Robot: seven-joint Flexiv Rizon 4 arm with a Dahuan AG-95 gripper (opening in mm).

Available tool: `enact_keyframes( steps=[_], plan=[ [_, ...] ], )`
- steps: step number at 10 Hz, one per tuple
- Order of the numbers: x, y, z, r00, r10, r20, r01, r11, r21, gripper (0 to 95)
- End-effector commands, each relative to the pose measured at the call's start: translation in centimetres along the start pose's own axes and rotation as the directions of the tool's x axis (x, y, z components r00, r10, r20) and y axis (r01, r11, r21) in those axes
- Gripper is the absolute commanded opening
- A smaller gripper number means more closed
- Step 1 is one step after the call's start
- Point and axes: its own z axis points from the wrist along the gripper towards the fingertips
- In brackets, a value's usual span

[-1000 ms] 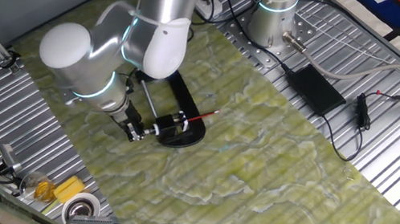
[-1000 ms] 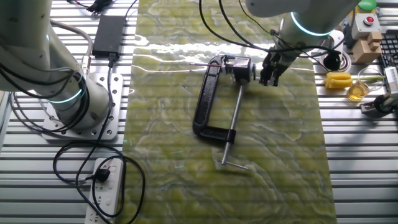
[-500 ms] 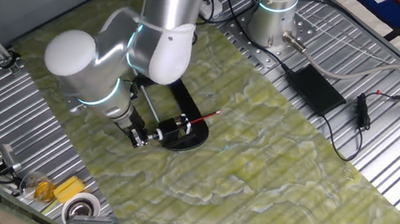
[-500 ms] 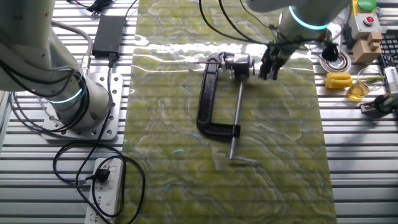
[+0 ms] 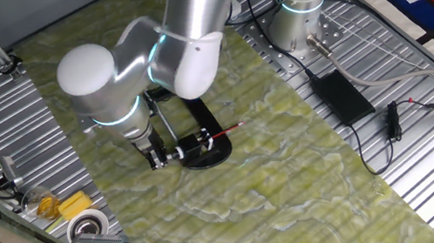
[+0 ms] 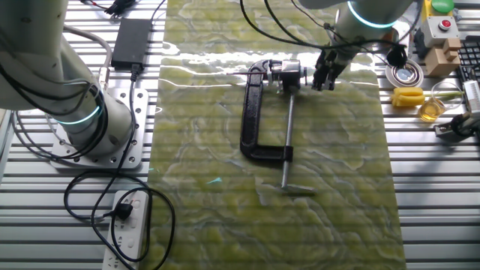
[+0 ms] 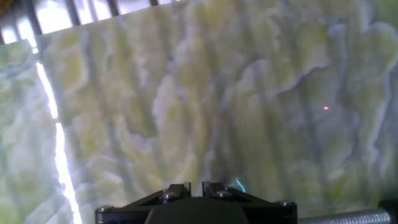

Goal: Sharpen the pencil with a pencil sharpener

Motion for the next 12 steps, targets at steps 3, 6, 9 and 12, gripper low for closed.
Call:
enact_keyframes(
  steps=[3,6,9,12],
  plan=[
    [0.0,0.2,-0.4,1.000,-0.029,0.004,0.029,1.000,-0.009,0.0],
    [0.1,0.3,0.1,0.999,-0.036,0.027,0.036,0.999,-0.003,0.0],
    [-0.3,0.5,0.0,0.999,-0.019,0.045,0.019,1.000,0.001,0.0],
    [-0.4,0.6,0.4,0.997,-0.044,0.061,0.042,0.999,0.026,0.0]
  ],
)
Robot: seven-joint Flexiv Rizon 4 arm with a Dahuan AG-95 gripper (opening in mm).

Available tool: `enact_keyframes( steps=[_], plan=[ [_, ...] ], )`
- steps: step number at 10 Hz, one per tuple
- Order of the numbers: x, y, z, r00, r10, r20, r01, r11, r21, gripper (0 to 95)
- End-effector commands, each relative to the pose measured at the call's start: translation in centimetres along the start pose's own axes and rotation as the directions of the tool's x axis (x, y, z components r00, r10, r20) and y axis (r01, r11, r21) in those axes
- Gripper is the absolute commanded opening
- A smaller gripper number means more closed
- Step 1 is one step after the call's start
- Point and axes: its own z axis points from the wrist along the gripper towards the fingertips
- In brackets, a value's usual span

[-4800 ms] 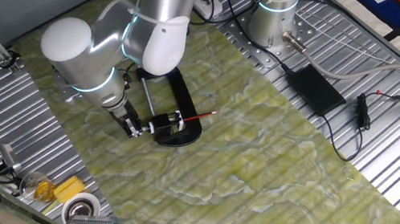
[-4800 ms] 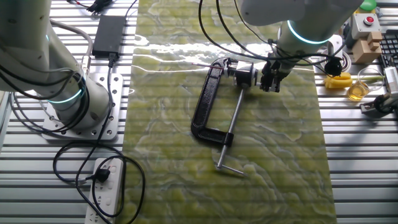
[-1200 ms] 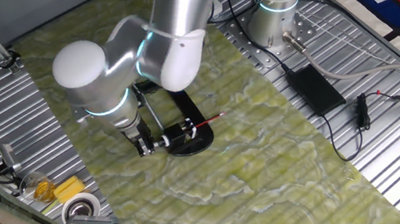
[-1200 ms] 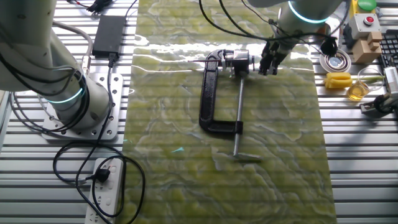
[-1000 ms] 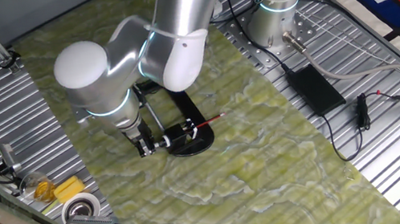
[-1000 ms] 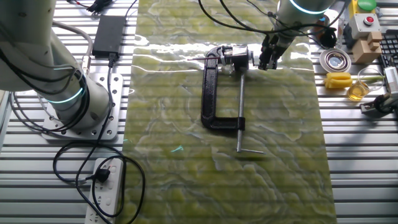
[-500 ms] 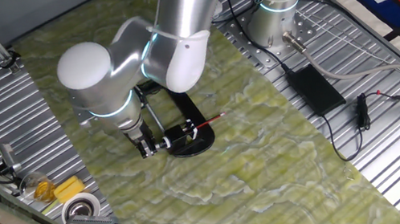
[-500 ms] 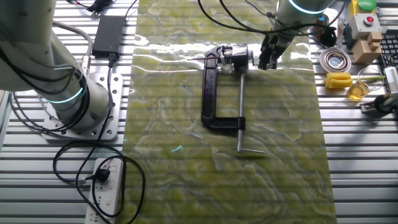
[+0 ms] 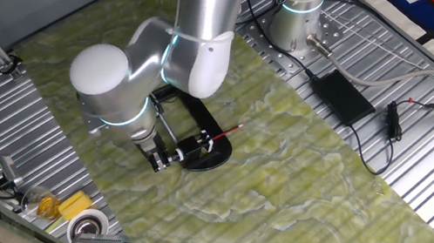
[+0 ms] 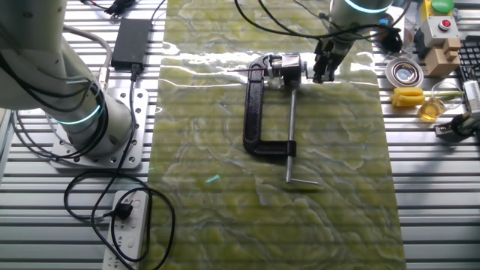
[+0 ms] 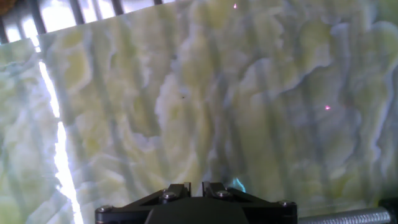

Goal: Sharpen the pencil with a pencil sharpener

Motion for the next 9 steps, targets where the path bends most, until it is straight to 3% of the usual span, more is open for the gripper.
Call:
enact_keyframes(
  steps=[1,5,6,9],
  plan=[
    [-0.13,0.08,0.79,0.999,-0.012,0.029,0.012,1.000,0.007,0.0],
    [-0.79,0.45,0.18,0.999,-0.026,0.025,0.025,1.000,0.012,0.0],
    [-0.77,0.45,0.37,0.999,-0.039,0.031,0.038,0.999,0.025,19.0],
    [-0.77,0.49,0.56,0.999,-0.038,0.035,0.037,0.999,0.030,19.0]
  ],
)
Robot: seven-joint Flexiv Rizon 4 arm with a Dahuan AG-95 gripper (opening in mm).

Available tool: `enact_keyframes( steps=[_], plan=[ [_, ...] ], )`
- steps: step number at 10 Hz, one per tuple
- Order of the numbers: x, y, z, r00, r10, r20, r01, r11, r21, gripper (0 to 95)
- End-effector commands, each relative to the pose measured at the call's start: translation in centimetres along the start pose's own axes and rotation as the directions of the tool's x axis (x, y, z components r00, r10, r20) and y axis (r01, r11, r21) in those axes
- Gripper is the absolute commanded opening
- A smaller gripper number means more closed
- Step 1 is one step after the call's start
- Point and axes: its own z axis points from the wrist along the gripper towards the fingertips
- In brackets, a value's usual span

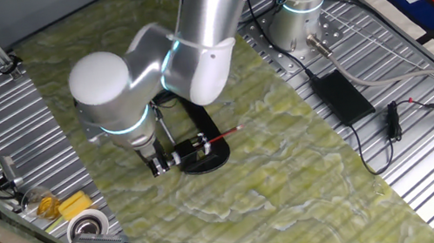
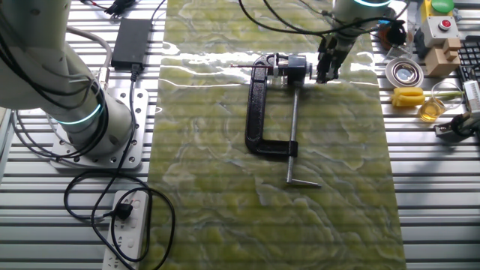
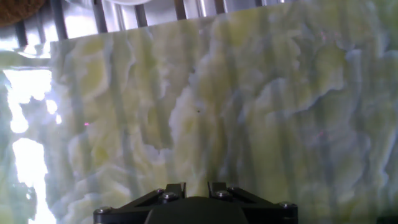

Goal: Sharpen the pencil with a pencil sharpener

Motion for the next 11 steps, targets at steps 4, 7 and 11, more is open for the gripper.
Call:
enact_keyframes(
  steps=[4,7,11],
  plan=[
    [0.00,-0.01,-0.21,1.000,0.013,0.000,-0.013,1.000,-0.004,19.0],
    [-0.11,-0.09,0.07,1.000,0.020,0.004,-0.020,1.000,-0.005,0.0],
    [-0.23,-0.22,0.44,1.000,0.022,0.017,-0.022,1.000,-0.011,0.0]
  ],
)
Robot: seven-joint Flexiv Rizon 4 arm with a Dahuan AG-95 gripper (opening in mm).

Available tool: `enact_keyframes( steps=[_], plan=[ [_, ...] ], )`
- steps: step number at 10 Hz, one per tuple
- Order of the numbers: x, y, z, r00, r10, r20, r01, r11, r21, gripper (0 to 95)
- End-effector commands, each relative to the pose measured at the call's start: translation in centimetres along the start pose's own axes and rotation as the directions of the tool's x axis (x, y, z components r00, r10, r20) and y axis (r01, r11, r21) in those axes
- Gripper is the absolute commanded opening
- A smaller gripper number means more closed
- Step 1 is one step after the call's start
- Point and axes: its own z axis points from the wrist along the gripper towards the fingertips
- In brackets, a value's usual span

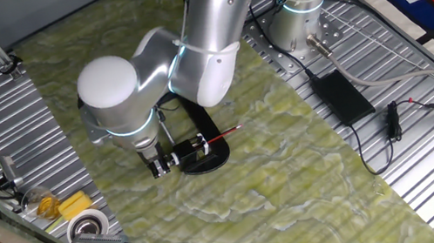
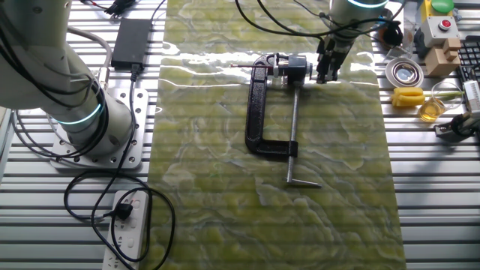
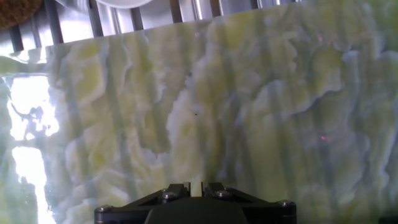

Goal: Sharpen the pencil with a pencil sharpener

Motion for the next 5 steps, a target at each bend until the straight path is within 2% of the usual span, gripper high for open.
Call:
enact_keyframes(
  steps=[1,3,5],
  plan=[
    [-0.07,-0.17,0.23,1.000,-0.004,0.003,0.004,1.000,0.003,0.0],
    [-0.29,-0.51,-0.04,1.000,-0.010,-0.015,0.010,1.000,-0.008,0.0],
    [-0.31,-0.59,0.00,1.000,-0.011,-0.021,0.011,1.000,-0.008,0.0]
  ],
)
